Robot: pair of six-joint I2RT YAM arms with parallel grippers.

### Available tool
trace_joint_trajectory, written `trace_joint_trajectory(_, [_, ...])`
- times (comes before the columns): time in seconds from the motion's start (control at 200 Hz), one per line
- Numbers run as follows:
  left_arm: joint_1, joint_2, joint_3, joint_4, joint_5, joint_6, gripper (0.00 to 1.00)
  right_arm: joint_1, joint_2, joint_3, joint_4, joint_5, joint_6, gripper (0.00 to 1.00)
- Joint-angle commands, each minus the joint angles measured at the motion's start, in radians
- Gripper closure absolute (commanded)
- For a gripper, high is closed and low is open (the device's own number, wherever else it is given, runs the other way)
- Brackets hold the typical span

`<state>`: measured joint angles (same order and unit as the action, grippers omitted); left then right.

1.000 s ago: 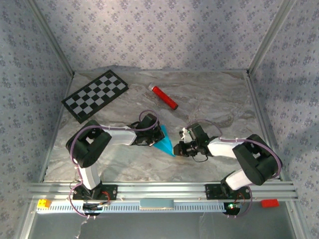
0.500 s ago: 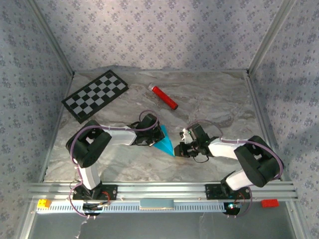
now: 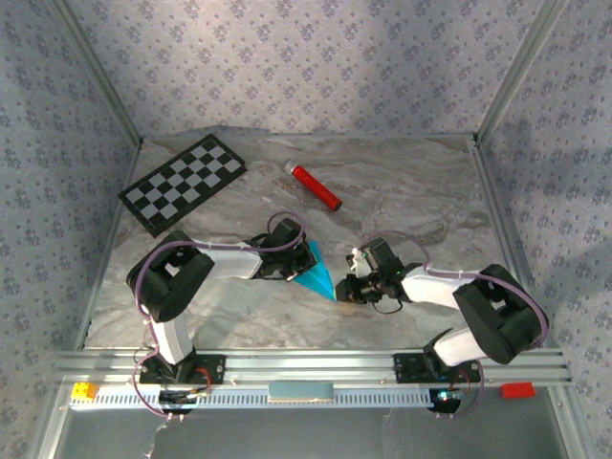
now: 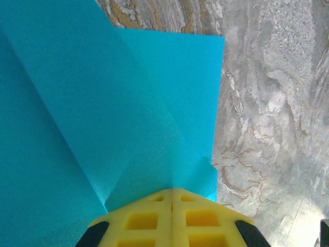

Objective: Fold a paper plane with a square sheet of paper (pick it up from the middle)
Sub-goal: Fourth fold the wing at the center of the table.

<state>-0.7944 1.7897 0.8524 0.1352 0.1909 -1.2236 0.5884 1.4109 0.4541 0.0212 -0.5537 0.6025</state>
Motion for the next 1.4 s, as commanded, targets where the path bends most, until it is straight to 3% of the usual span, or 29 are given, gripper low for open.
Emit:
trace_joint_trajectory(0.0, [-0.002,0.034,-0.018,-0.078,-0.031,-0.001,0.99,-0.004,-0.051,0.019,-0.110,0.018,0.019,0.82])
trace_joint_trajectory(0.16, [-0.003,0.036,-0.016,-0.078,-0.030,0.000,1.00,-0.004,-0.073,0.094,-0.111,-0.029,0.002,0.80])
trace_joint_trajectory(0.395, [-0.002,0.039,-0.012,-0.078,-0.030,0.001,1.00,0.016,0.061,0.193,-0.051,-0.135,0.001,0.97])
trace_joint_trajectory(0.585, [-0.003,0.041,-0.013,-0.075,-0.028,-0.001,1.00,0.042,0.165,0.226,-0.031,-0.108,0.015,1.00])
trace_joint_trajectory(0.78, [-0.003,0.037,-0.014,-0.078,-0.028,-0.001,1.00,0.038,0.212,0.187,-0.032,-0.053,0.010,1.00])
trace_joint_trajectory(1.399, [-0.001,0.037,-0.016,-0.094,-0.040,0.001,1.00,0.008,0.132,-0.008,0.079,-0.095,0.079,1.00])
